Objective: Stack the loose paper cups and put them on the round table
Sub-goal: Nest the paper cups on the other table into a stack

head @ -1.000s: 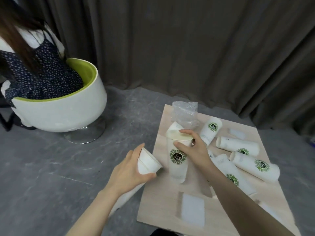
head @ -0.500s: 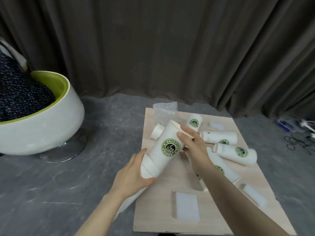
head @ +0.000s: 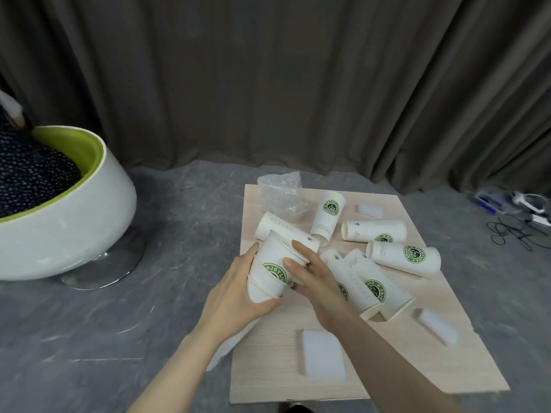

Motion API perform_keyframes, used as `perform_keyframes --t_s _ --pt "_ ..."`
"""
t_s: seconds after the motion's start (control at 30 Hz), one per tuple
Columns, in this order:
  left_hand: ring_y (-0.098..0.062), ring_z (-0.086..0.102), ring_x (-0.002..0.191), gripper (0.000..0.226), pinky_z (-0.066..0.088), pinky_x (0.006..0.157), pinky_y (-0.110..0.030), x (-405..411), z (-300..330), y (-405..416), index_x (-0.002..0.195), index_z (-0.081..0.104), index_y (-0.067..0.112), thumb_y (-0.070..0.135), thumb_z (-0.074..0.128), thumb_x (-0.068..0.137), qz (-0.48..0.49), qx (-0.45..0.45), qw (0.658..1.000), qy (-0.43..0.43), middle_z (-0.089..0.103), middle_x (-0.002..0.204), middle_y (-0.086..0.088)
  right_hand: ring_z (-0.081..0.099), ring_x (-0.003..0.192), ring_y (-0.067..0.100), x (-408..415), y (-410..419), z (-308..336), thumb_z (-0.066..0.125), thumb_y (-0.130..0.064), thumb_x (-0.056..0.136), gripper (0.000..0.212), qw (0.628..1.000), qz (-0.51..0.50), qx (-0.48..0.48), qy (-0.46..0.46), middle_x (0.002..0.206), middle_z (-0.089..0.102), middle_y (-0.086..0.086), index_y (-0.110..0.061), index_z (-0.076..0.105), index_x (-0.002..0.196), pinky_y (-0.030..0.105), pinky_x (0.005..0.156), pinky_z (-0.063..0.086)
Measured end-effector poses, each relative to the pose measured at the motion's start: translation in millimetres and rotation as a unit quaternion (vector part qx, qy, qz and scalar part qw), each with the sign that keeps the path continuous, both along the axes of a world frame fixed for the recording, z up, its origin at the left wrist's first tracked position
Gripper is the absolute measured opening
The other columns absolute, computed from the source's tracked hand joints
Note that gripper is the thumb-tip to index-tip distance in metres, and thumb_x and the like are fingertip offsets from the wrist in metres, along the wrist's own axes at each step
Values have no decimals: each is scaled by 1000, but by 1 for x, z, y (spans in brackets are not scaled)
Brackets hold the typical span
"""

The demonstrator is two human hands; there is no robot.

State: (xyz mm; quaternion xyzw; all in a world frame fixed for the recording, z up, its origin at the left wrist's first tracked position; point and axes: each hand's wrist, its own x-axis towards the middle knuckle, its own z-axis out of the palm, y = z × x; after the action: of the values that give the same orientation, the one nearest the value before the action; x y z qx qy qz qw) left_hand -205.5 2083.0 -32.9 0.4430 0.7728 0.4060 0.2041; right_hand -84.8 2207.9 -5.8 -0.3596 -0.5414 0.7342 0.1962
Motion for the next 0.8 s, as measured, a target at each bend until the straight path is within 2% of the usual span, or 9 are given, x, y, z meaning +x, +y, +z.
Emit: perform_keyframes --t_s 0.07,0.17,0.27,0.37,0.5,0.57,0.63,0.7,0.8 --pt "15 48 97 104 39 69 -15 5 0 3 136 2 69 64 72 59 -5 0 1000 -10 31 118 47 64 106 6 7 -6 -3 77 -31 75 53 1000 9 -7 -15 110 68 -11 -33 58 124 37 95 52" --pt "5 51 100 109 44 70 -22 13 -1 9 139 -5 65 65 71 61 -9 -5 1000 -17 30 118 41 63 108 6 19 -15 -10 75 -35 78 53 998 38 -3 -56 117 66 -7 -34 57 127 39 98 51" --pt "2 47 102 111 43 73 -26 21 -1 18 137 -14 66 68 68 62 -27 -19 999 -4 25 125 37 63 109 8 32 -16 -15 77 -47 68 68 996 41 -4 -79 122 63 0 -39 52 131 40 99 50" --pt "-2 48 107 107 43 76 -27 30 -3 27 131 -16 70 69 66 62 -31 -24 999 -8 30 134 28 58 116 5 43 -11 -19 76 -60 59 74 995 54 0 -81 127 58 -11 -50 48 128 40 104 45" --pt "7 39 111 107 37 80 -24 38 -8 38 135 -10 68 68 70 64 -20 -19 1000 -13 25 125 33 34 132 -10 64 3 -37 69 -67 65 62 983 -5 141 -114 143 40 -23 -56 50 123 31 113 31" --pt "18 29 100 107 34 76 -22 38 -10 42 132 -10 71 67 72 63 -15 -21 1000 -14 23 121 36 23 139 -3 82 18 -55 66 -62 73 61 923 -71 313 -211 150 30 -16 -47 49 130 35 114 23" --pt "20 27 95 108 33 71 -20 38 -12 44 129 -10 74 65 74 62 -9 -27 1000 -13 25 118 36 24 141 15 101 36 -72 67 -51 82 55 825 -118 450 -320 150 33 -5 -35 53 133 42 112 17" --pt "20 29 96 108 33 70 -15 39 -13 45 129 -8 75 64 75 61 -5 -31 999 -15 26 117 41 32 136 22 114 53 -86 70 -43 81 51 772 -131 482 -393 143 42 2 -31 57 129 43 106 18" --pt "18 32 96 107 34 70 -12 40 -14 46 131 -6 74 67 73 59 -10 -36 999 -18 26 114 49 38 129 21 123 63 -102 70 -45 79 53 751 -105 469 -452 134 48 1 -34 56 129 42 101 23"
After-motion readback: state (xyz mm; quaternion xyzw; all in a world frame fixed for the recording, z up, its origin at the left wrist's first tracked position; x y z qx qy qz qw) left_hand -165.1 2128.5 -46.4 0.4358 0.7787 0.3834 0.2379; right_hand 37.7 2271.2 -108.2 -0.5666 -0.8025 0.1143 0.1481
